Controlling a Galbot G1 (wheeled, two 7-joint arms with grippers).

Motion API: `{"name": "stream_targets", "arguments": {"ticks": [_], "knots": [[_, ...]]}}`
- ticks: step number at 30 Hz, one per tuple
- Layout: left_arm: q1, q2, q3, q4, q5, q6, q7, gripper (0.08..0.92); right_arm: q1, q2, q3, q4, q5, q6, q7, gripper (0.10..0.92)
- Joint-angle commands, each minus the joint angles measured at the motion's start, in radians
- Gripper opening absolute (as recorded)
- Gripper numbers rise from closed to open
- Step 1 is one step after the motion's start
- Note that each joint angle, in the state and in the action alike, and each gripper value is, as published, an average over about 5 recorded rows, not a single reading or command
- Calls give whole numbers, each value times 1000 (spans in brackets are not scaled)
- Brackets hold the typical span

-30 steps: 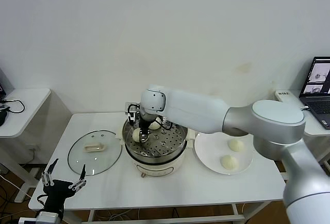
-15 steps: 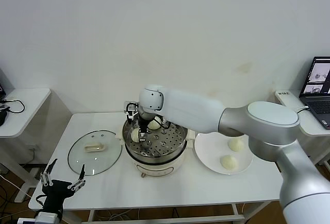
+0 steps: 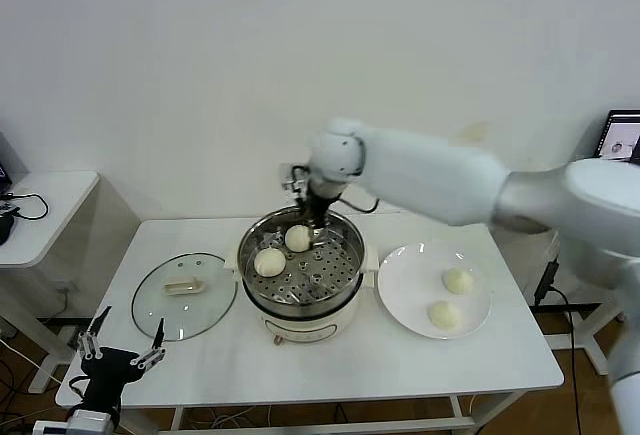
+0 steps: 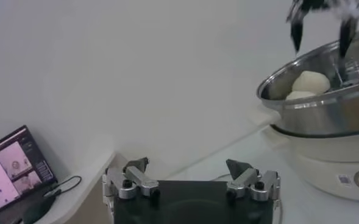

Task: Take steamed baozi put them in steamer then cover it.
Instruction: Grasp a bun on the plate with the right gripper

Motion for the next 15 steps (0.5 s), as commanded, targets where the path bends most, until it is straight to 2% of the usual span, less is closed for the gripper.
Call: {"name": "stream_targets", "arguments": {"ticks": [1, 8, 15], "knots": [[-2, 3, 8, 2, 1, 1, 1, 823, 77, -375, -36, 238, -125, 94, -85, 823], [-1, 15, 26, 4, 8, 4, 2, 823, -52, -585, 3, 295, -233, 136, -84, 823], [-4, 15, 28, 18, 9, 6, 3, 823, -217, -639, 59, 266, -368, 185, -77, 823]]}}
